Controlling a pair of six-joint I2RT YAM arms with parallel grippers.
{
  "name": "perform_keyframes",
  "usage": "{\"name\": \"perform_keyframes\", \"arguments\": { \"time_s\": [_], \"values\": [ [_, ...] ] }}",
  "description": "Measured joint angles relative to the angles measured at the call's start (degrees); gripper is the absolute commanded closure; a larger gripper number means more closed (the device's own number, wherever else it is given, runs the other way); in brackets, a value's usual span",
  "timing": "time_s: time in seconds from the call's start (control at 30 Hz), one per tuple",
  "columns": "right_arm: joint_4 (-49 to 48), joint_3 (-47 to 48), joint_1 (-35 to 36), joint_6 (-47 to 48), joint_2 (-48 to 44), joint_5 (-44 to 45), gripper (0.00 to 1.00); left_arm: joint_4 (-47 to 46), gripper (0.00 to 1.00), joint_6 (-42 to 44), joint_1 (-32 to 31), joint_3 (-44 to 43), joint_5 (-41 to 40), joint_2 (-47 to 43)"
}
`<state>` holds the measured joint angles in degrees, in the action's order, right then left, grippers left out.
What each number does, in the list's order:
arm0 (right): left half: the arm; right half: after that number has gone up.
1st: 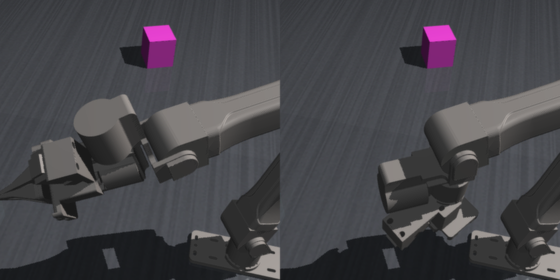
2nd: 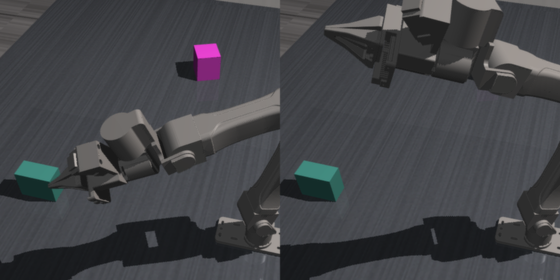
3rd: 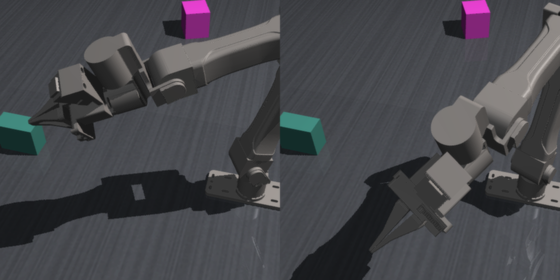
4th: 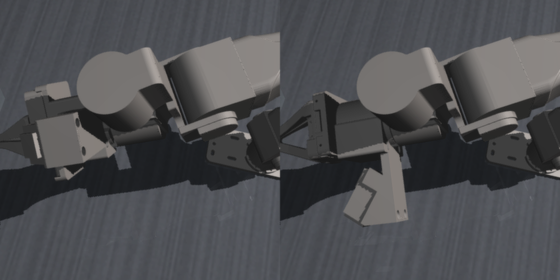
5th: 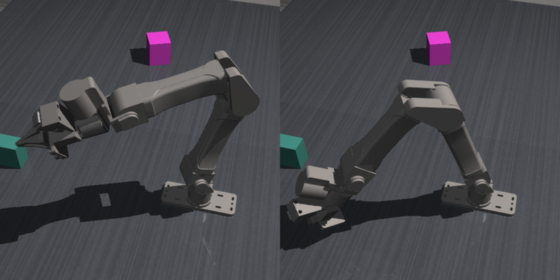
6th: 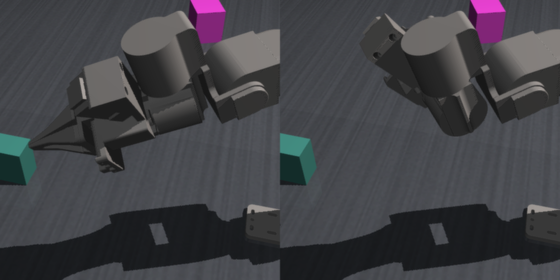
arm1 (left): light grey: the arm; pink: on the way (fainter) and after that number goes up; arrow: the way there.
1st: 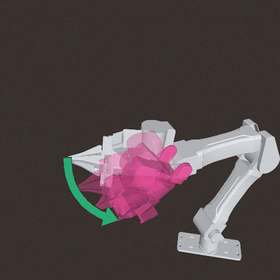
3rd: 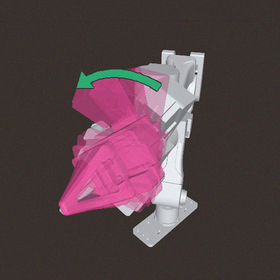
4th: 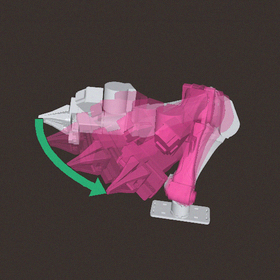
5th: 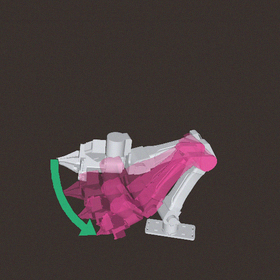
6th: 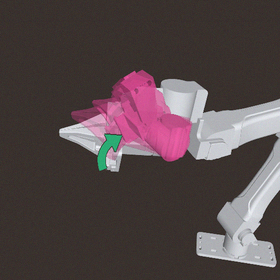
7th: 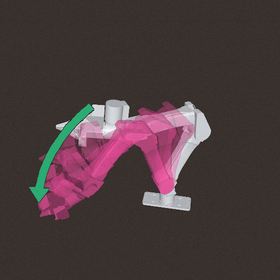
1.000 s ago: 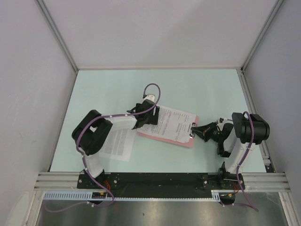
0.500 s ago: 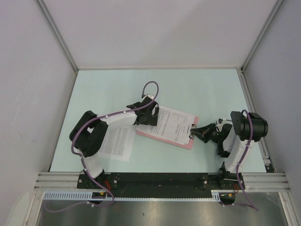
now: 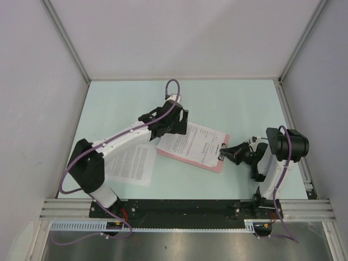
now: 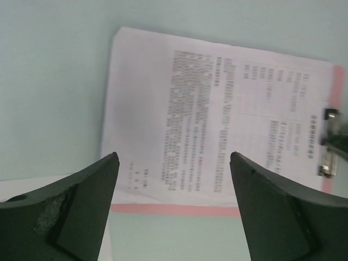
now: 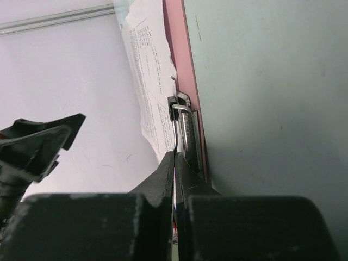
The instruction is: Put the files into the folder
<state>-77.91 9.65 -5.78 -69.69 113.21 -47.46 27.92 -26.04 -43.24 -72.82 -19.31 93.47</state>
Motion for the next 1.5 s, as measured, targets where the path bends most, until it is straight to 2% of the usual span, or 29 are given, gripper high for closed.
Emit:
{"name": "perform_keyframes", "arguments": {
  "time_s": [0.03,0.1,0.23,0.43,0.93,1.5],
  "values": [
    [0.00,0.00,0.04,0.07,0.00,0.00,1.00,-0.76,0.24,-0.37,-0.24,0.04,1.86,-0.57],
    [0.00,0.02,0.04,0.13,0.04,0.00,1.00,-5.05,0.30,-1.64,-0.70,1.09,7.26,-0.96],
    [0.00,0.02,0.04,0.17,0.04,0.00,1.00,-13.33,0.35,-4.87,-1.99,5.29,14.34,2.40],
    [0.20,0.09,0.04,0.04,-0.26,-0.09,1.00,-21.42,0.37,-8.15,-4.98,10.38,19.23,11.47],
    [2.93,0.13,0.52,-1.73,-3.76,0.81,1.00,-36.52,0.39,-13.09,-4.96,17.27,19.74,12.09],
    [3.91,0.11,0.13,-5.33,-7.50,2.47,1.00,-43.36,0.39,-13.05,-5.77,18.14,18.84,14.16]
  ]
}}
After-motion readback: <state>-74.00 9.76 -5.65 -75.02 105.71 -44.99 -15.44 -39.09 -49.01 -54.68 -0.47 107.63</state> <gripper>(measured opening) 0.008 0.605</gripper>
